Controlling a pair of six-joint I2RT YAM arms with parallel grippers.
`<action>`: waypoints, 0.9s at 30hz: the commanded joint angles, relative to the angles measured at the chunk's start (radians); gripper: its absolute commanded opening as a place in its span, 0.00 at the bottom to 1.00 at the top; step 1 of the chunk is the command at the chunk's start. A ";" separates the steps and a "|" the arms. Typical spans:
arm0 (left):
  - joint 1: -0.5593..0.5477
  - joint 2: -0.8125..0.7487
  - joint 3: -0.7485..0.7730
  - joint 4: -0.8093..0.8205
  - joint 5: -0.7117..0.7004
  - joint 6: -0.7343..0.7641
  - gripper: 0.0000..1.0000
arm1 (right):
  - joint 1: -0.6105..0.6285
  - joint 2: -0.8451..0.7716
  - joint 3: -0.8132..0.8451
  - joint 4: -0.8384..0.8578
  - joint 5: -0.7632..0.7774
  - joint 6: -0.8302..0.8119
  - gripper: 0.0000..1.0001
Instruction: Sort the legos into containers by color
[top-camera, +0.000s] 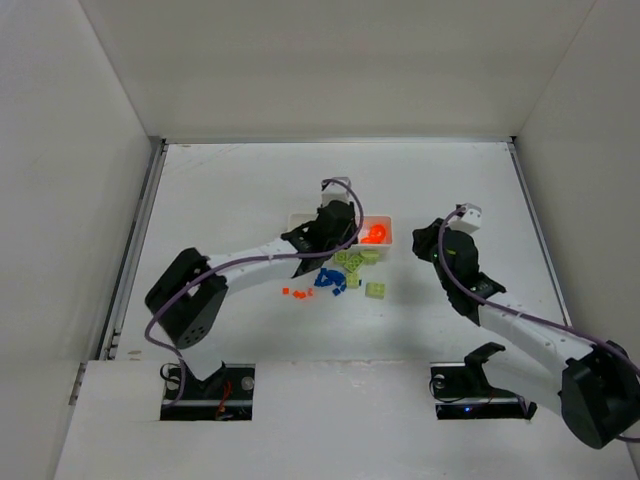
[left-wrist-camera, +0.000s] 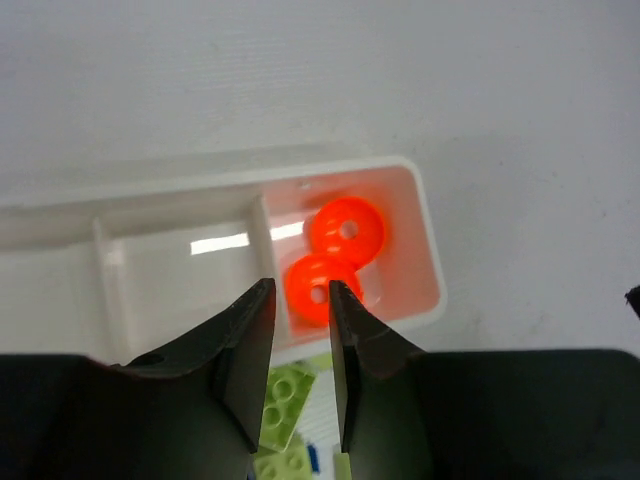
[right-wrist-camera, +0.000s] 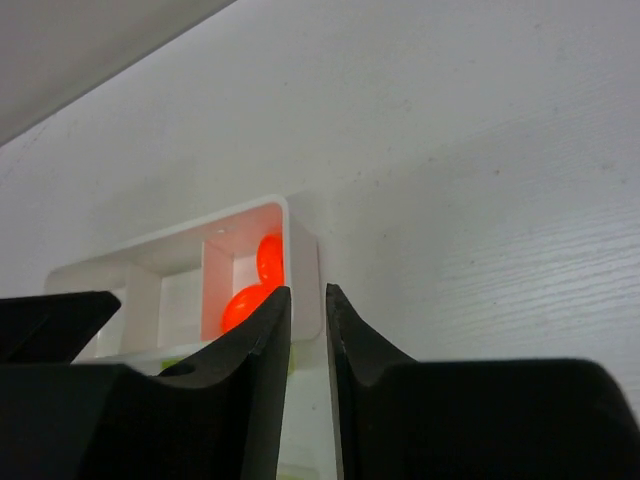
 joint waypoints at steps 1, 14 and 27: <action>-0.020 -0.211 -0.155 -0.025 -0.128 0.037 0.24 | 0.069 0.046 0.053 0.039 -0.044 -0.017 0.22; 0.041 -0.719 -0.672 -0.255 -0.294 -0.174 0.23 | 0.540 0.334 0.199 0.059 -0.050 0.054 0.41; 0.102 -0.842 -0.833 -0.161 -0.247 -0.191 0.26 | 0.661 0.623 0.343 0.047 0.010 0.170 0.52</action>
